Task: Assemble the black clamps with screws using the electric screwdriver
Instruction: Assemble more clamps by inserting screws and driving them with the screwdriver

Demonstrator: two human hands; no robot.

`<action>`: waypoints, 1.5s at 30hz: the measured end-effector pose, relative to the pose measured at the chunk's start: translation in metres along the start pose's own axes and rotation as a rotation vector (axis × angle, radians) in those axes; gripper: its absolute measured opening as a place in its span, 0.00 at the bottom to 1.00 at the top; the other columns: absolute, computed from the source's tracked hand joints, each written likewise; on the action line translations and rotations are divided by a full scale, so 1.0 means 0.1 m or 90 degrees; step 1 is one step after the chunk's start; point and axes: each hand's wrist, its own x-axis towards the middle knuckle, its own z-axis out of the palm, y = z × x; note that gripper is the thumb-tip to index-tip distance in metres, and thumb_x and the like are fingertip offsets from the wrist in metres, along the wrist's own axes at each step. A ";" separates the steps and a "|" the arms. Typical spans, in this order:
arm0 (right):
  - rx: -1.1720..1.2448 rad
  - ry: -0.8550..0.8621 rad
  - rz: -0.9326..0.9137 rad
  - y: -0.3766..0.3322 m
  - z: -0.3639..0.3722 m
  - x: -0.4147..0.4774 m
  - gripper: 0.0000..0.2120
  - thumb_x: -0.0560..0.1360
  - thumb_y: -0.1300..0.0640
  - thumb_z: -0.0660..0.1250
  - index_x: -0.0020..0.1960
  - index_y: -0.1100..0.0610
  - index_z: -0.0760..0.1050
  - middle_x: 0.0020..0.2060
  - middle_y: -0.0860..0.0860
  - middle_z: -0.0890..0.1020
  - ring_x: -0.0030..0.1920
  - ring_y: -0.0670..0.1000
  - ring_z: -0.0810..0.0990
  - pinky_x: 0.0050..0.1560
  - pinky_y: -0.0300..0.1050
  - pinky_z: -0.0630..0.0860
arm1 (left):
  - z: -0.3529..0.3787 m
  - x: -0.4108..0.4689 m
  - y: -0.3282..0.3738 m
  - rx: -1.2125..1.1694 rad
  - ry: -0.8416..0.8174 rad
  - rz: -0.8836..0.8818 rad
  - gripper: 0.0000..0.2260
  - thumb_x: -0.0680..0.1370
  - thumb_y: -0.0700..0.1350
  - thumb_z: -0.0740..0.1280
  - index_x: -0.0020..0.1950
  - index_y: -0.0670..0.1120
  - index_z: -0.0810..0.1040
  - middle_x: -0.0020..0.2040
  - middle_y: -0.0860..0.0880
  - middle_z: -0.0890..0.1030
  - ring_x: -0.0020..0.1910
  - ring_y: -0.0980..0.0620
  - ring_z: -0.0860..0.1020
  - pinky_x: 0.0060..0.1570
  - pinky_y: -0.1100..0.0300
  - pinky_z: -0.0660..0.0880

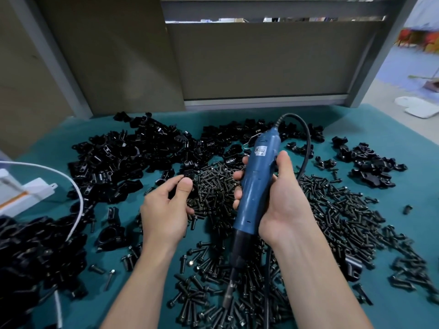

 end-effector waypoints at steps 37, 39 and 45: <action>-0.007 0.021 -0.106 -0.15 0.09 -0.11 0.28 0.80 0.35 0.62 0.65 0.57 0.79 0.44 0.56 0.83 0.32 0.53 0.77 0.34 0.46 0.77 | 0.01 -0.03 0.02 -0.004 -0.004 -0.005 0.18 0.80 0.63 0.67 0.66 0.58 0.82 0.28 0.54 0.83 0.27 0.62 0.80 0.35 0.60 0.70; -0.010 0.006 -0.149 -0.22 0.09 -0.11 0.29 0.80 0.35 0.62 0.65 0.58 0.79 0.46 0.57 0.84 0.34 0.54 0.77 0.36 0.47 0.78 | 0.01 -0.02 0.03 -0.005 -0.006 -0.011 0.17 0.80 0.62 0.67 0.66 0.59 0.82 0.28 0.54 0.83 0.29 0.61 0.81 0.35 0.60 0.71; -0.105 -0.016 -0.279 -0.35 0.04 -0.10 0.25 0.79 0.41 0.63 0.64 0.59 0.79 0.52 0.57 0.85 0.41 0.56 0.77 0.40 0.50 0.78 | 0.01 -0.03 0.03 -0.004 -0.011 -0.014 0.17 0.80 0.63 0.67 0.66 0.59 0.82 0.28 0.55 0.82 0.28 0.62 0.80 0.36 0.60 0.71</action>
